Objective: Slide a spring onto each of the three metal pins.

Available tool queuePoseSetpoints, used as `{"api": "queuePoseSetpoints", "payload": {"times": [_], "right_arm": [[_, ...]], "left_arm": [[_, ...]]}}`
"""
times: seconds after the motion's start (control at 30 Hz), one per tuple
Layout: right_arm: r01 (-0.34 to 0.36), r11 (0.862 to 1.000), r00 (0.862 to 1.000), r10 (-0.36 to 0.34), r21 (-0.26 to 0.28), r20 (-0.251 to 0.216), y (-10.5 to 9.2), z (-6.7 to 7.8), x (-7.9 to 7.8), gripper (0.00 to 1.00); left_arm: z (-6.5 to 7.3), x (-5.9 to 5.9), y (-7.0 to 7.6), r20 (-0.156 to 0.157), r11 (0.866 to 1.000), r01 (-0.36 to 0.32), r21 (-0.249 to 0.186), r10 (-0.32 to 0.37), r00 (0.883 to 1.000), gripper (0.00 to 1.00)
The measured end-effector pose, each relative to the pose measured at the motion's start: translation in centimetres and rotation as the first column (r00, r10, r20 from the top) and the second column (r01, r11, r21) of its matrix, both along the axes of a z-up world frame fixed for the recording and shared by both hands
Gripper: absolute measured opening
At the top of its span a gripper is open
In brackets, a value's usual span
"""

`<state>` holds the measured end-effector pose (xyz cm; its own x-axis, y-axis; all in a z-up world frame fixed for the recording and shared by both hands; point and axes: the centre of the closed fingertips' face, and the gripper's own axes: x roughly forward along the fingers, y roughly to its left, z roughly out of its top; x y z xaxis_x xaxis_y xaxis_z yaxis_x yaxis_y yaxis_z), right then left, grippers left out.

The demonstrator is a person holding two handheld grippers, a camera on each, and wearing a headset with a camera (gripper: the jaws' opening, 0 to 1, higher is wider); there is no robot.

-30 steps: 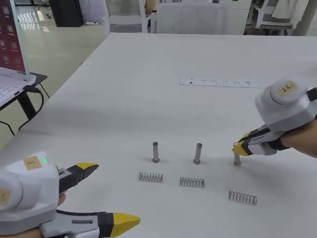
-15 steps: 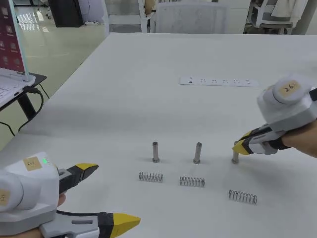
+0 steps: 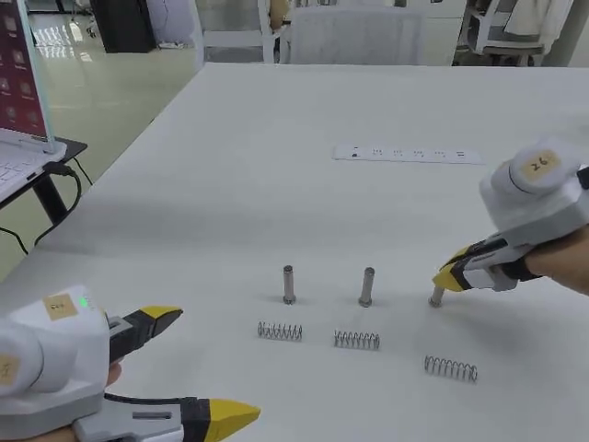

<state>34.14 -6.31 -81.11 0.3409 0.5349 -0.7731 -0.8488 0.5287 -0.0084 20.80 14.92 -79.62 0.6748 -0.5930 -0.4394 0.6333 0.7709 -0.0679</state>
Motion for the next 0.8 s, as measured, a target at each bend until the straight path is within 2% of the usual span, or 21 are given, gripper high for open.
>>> {"api": "queuePoseSetpoints", "payload": {"times": [0.8], "right_arm": [[-0.014, 1.000, 1.000, 0.014, -0.013, 0.021, -0.49, 0.35, -0.40, 0.13]], "left_arm": [[-0.01, -0.02, -0.06, 0.002, 1.000, 0.009, 0.001, -0.009, 1.000, 0.88]]}}
